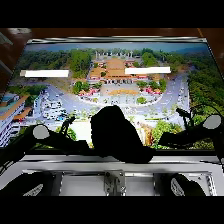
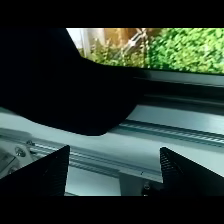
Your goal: Fold the shirts.
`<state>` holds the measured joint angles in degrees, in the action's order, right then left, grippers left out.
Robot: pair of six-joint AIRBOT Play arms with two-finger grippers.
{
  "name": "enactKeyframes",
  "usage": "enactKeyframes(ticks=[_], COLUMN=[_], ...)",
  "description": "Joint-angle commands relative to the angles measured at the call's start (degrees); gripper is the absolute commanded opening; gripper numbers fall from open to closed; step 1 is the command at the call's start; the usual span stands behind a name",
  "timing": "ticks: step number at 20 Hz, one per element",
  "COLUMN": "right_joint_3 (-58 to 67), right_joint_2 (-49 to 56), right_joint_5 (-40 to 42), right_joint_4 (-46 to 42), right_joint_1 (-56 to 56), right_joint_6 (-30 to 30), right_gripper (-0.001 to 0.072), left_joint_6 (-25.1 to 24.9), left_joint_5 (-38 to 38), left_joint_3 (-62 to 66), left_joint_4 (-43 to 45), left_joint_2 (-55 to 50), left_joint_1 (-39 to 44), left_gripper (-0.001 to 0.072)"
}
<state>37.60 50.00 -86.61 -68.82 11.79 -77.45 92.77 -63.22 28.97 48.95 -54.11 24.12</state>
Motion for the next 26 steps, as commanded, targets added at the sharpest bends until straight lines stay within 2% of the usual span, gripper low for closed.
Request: enactKeyframes(ticks=[1,3,8,11,12,13,14,15,16,17,20,26], right_joint_3=[-1.9,-1.9,-2.0,-4.0,-5.1,-6.5,-8.0,-9.7,-11.4,-13.3,-17.5,-19.7], right_joint_2=[2.8,3.2,3.2,3.2,3.2,3.2,3.2,3.2,3.2,3.2,3.2,5.4], right_joint_5=[0.4,0.1,-2.5,-4.2,-3.2,-1.7,0.1,2.1,4.2,6.5,13.0,23.1], right_joint_4=[3.1,5.4,5.9,0.9,1.0,1.5,2.1,2.8,3.2,4.0,10.8,11.4], right_joint_1=[0.9,3.2,6.8,6.8,6.8,6.8,6.8,6.8,6.8,6.8,6.4,-1.2], right_joint_6=[0.3,-0.1,-2.1,-2.0,-2.0,-2.1,-2.5,-3.1,-4.1,-4.6,-3.5,-8.5], right_gripper=[0.0677,0.0677,0.0677,0.0677,0.0677,0.0678,0.0677,0.0678,0.0678,0.0677,0.0677,0.0677], left_joint_6=[-5.2,-7.9,-18.4,-19.7,-19.6,-19.6,-19.6,-19.6,-19.8,-20.2,-20.1,-20.1], left_joint_5=[13.4,16.3,19.5,22.8,23.8,24.1,24.0,24.0,23.5,23.1,22.7,21.6], left_joint_3=[-7.3,-7.1,-7.0,-6.1,-5.6,-4.9,-4.4,-4.0,-3.9,-3.9,-3.9,-3.9], left_joint_4=[-11.8,-16.0,-27.6,-31.4,-31.4,-31.4,-31.4,-31.5,-31.4,-31.4,-30.5,-30.4], left_joint_2=[-2.7,-6.7,-15.7,-16.2,-16.2,-16.2,-16.2,-16.2,-16.2,-16.1,-15.8,-14.0], left_joint_1=[5.8,8.7,10.8,10.8,10.8,10.8,10.8,10.8,10.8,10.8,10.7,10.7], left_gripper=[0.0588,0.0602,0.0601,0.0583,0.0557,0.0409,0.0313,0.0275,0.0112,0.0041,0.004,0.004])
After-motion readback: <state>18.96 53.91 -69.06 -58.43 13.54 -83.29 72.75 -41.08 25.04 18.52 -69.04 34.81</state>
